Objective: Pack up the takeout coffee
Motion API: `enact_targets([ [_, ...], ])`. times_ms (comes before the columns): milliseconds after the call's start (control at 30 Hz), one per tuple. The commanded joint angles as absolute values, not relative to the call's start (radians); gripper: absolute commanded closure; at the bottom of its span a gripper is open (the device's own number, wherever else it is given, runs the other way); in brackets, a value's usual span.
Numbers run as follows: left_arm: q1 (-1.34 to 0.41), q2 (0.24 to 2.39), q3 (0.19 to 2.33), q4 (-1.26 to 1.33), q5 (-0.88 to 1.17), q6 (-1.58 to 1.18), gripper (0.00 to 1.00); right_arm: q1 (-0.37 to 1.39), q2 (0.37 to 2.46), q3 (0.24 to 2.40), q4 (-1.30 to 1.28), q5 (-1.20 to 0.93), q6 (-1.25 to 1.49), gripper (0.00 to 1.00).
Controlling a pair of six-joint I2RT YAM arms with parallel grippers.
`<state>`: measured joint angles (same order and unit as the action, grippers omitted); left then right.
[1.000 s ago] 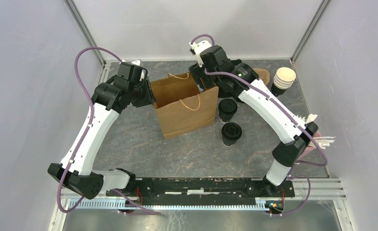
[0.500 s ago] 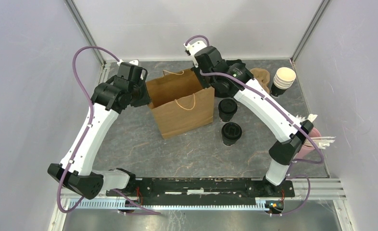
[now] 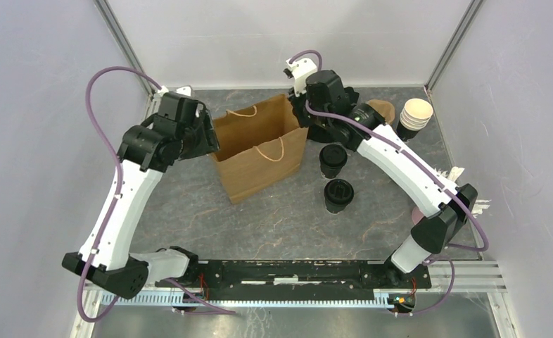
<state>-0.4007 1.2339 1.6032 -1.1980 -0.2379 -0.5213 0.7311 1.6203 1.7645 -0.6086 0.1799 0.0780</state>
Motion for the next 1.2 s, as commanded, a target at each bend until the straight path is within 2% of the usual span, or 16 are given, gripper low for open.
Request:
enact_targets([
  [0, -0.400, 1.185, 1.725, -1.237, -0.294, -0.466, 0.30, 0.707, 1.590, 1.834, -0.604, 0.142, 0.089, 0.71],
  [100, -0.400, 1.203, 1.791, -1.240, -0.299, -0.448, 0.27, 0.706, 1.587, 1.906, -0.691, 0.152, 0.100, 0.41],
  [233, -0.400, 1.225, 1.837, -1.227, -0.299, -0.441, 0.23, 0.707, 1.504, 1.952, -0.797, 0.212, 0.116, 0.18],
  [333, -0.400, 1.236, 1.849, -1.206, -0.286, -0.440, 0.22, 0.707, 1.367, 1.842, -0.833, 0.299, 0.119, 0.02],
  [500, -0.400, 1.249, 1.866, -1.165, -0.246, -0.453, 0.18, 0.706, 1.133, 1.506, -0.884, 0.382, 0.209, 0.02],
  [600, -0.400, 1.248, 1.865, -1.148, -0.222, -0.466, 0.16, 0.706, 1.058, 1.354, -0.919, 0.324, 0.284, 0.02],
  [700, -0.400, 1.246, 1.858, -1.147, -0.199, -0.482, 0.16, 0.708, 1.068, 1.262, -0.977, 0.243, 0.353, 0.02],
  [967, -0.400, 1.198, 1.793, -1.148, -0.102, -0.502, 0.16, 0.780, 1.194, 1.183, -0.970, 0.268, 0.508, 0.02],
  [1167, -0.400, 1.147, 1.795, -1.195, -0.046, -0.507, 0.16, 0.782, 1.272, 1.252, -1.034, 0.386, 0.683, 0.02],
])
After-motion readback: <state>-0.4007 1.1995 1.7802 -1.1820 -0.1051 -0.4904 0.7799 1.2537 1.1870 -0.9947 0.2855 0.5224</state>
